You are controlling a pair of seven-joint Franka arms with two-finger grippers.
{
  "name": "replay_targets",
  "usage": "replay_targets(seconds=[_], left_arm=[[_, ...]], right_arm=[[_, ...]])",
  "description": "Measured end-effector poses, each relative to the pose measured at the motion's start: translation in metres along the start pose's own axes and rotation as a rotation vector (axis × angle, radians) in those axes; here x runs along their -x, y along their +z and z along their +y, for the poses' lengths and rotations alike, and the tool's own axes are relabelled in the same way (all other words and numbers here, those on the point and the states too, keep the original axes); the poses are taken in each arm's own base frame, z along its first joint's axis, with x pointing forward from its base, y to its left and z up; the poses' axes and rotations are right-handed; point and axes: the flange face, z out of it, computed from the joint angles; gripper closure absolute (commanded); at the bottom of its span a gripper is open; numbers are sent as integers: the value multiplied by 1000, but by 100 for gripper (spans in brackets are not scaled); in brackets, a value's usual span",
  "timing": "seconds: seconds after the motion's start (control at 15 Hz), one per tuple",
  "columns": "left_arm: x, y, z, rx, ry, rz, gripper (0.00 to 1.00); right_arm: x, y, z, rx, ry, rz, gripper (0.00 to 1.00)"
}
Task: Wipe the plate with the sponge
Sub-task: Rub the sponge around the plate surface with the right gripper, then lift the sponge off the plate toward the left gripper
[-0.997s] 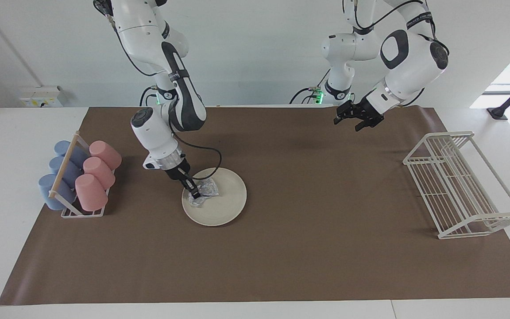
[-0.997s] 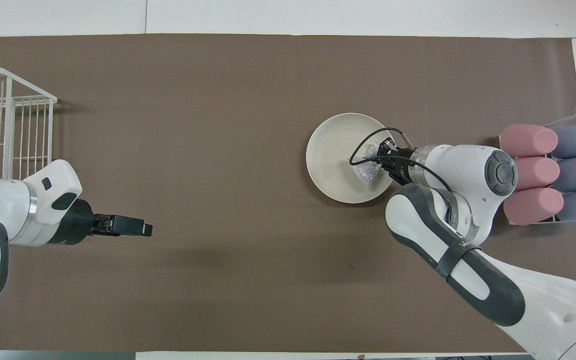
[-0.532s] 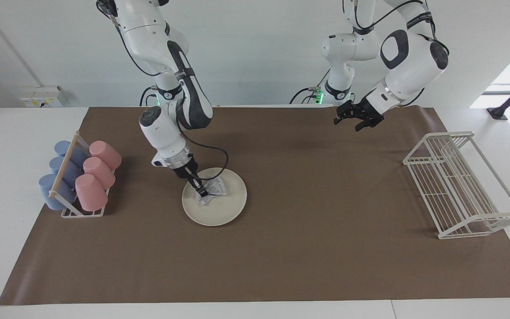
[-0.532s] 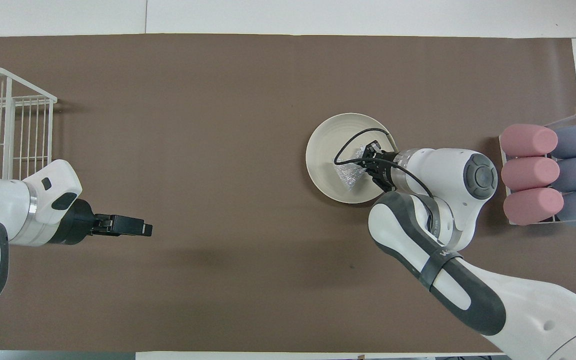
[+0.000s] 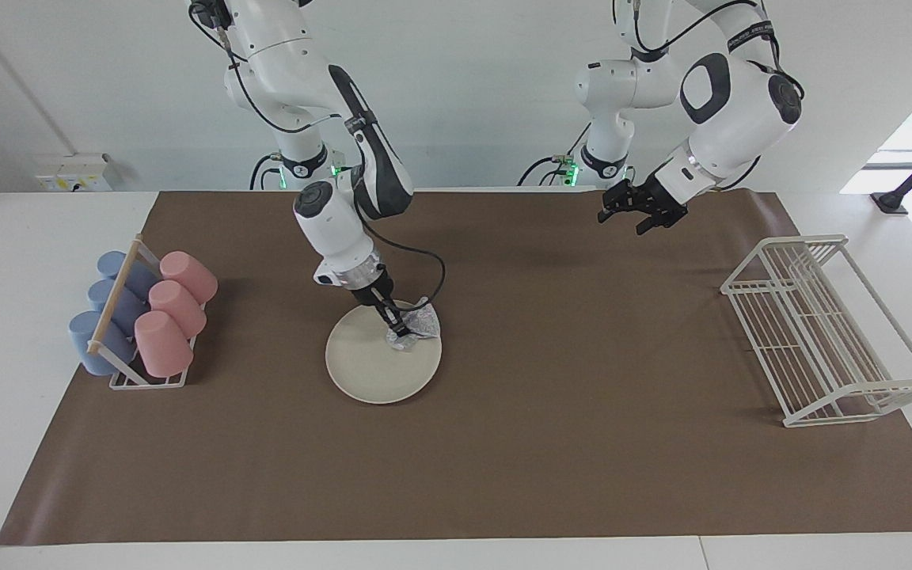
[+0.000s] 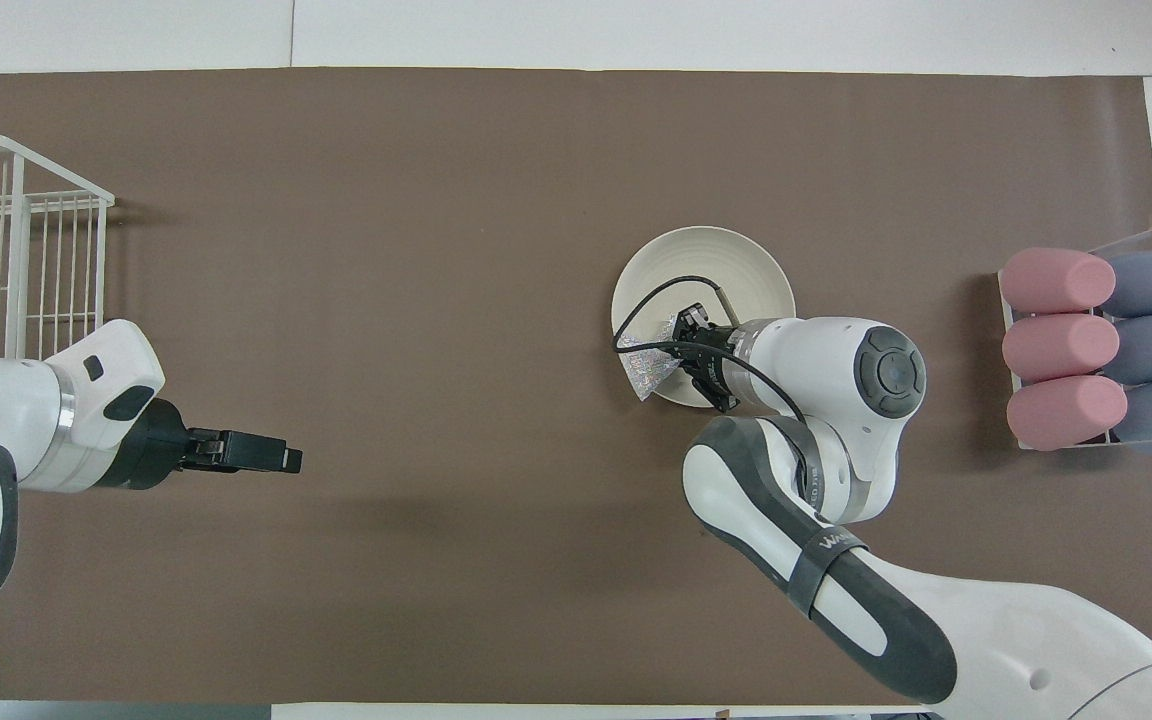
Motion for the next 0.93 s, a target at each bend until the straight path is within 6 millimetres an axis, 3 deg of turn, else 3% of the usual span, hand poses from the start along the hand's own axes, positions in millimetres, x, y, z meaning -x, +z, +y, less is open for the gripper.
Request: replay_targets(seconds=[0.2, 0.33, 0.53, 0.73, 0.93], left_arm=[[0, 0, 0, -1, -9, 2, 0], [-1, -1, 0, 10, -49, 5, 0], [-4, -5, 8, 175, -146, 30, 0], [-8, -16, 11, 373, -273, 58, 0], [-13, -23, 23, 550, -382, 59, 0]], right_arm=[[2, -20, -2, 54, -3, -34, 100], [3, -54, -6, 86, -18, -47, 100], [12, -128, -8, 158, -14, -33, 100], [51, -216, -12, 206, 48, -25, 100], [88, -283, -16, 254, 108, -9, 100]])
